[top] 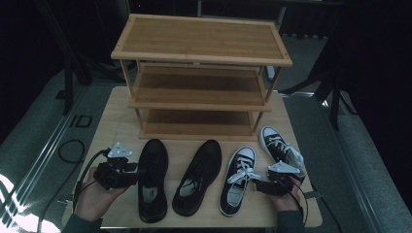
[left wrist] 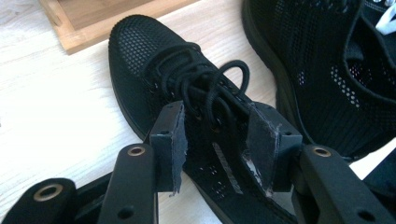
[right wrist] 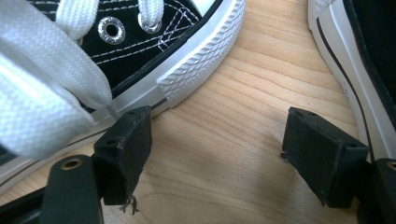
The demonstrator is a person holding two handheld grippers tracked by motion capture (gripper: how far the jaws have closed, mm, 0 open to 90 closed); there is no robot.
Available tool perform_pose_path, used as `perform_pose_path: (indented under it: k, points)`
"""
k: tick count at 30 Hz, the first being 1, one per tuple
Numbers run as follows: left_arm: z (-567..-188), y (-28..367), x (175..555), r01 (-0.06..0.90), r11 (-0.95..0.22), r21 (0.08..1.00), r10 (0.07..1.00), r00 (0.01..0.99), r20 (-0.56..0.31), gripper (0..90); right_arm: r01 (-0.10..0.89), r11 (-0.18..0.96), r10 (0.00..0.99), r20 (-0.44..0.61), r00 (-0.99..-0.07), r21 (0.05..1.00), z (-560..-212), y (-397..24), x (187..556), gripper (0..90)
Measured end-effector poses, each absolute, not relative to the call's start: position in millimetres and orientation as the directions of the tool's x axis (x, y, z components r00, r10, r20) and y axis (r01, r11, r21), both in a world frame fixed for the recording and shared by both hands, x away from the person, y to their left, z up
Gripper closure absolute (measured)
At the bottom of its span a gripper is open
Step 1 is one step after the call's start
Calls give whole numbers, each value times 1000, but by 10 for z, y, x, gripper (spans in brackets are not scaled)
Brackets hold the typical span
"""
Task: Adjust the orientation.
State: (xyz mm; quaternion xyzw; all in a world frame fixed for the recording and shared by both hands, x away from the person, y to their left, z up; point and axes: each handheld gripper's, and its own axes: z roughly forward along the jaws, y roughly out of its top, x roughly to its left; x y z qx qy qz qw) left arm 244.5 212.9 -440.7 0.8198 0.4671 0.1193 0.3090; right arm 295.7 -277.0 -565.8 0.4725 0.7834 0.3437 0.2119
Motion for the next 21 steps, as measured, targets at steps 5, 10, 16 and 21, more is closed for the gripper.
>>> perform_pose_path:
  k: [5,10,16,21]
  points:
    - [-4427,2085,2417,701,-379,604,840,534,-93,558,595,316,886,-7,-463,739,-5658,-2770,2957,241]
    - [-4480,2061,2431,725,-372,579,850,517,-101,554,595,316,886,-6,-463,739,-5658,-2770,2958,241]
    - [-4551,2022,2439,737,-391,551,851,517,-87,608,595,316,886,-6,-463,739,-5657,-2770,2958,241]
    - [-4612,1994,2476,750,-407,522,852,518,-80,837,595,317,886,-7,-464,738,-5657,-2771,2958,241]
